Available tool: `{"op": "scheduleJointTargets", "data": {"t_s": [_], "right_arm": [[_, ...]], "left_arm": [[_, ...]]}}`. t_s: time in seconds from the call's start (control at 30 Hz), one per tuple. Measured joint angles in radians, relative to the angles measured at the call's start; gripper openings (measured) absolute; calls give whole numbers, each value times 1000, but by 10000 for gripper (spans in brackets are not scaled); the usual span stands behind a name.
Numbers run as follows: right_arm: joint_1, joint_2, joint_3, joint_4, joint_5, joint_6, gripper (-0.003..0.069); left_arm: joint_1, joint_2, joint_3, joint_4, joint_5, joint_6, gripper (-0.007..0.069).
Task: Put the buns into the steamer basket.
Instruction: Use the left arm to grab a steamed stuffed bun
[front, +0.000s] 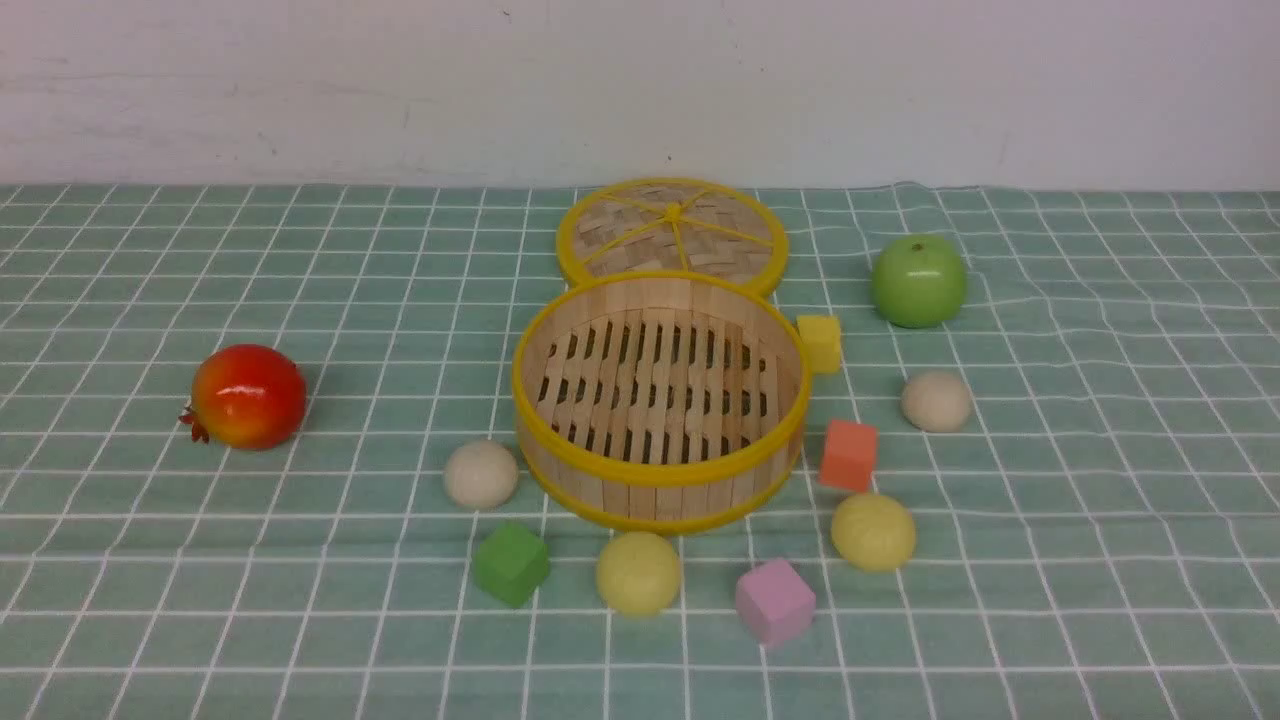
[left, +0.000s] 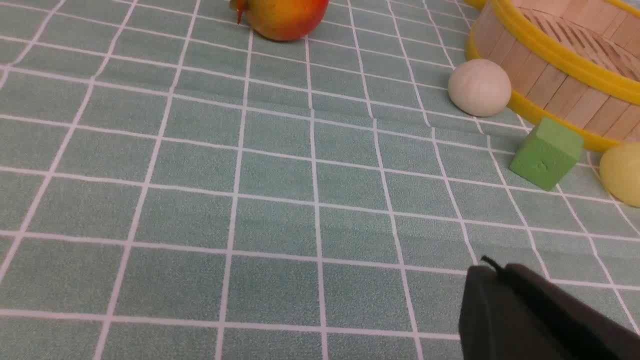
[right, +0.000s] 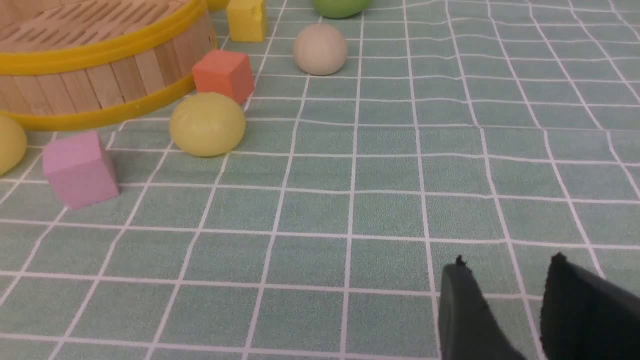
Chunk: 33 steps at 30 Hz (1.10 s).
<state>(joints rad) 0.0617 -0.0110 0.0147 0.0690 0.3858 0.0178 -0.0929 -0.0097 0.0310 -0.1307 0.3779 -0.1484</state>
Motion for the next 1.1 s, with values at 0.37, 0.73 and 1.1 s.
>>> {"op": "scheduleJointTargets", "data": {"t_s": [0.37,0.73,1.1], "right_arm": [[0,0,0,0,0,0,240],[0,0,0,0,0,0,240],[0,0,0,0,0,0,240]], "left_arm": [[0,0,0,0,0,0,12],[0,0,0,0,0,0,21],[0,0,0,-291,-142,-178,23]]}}
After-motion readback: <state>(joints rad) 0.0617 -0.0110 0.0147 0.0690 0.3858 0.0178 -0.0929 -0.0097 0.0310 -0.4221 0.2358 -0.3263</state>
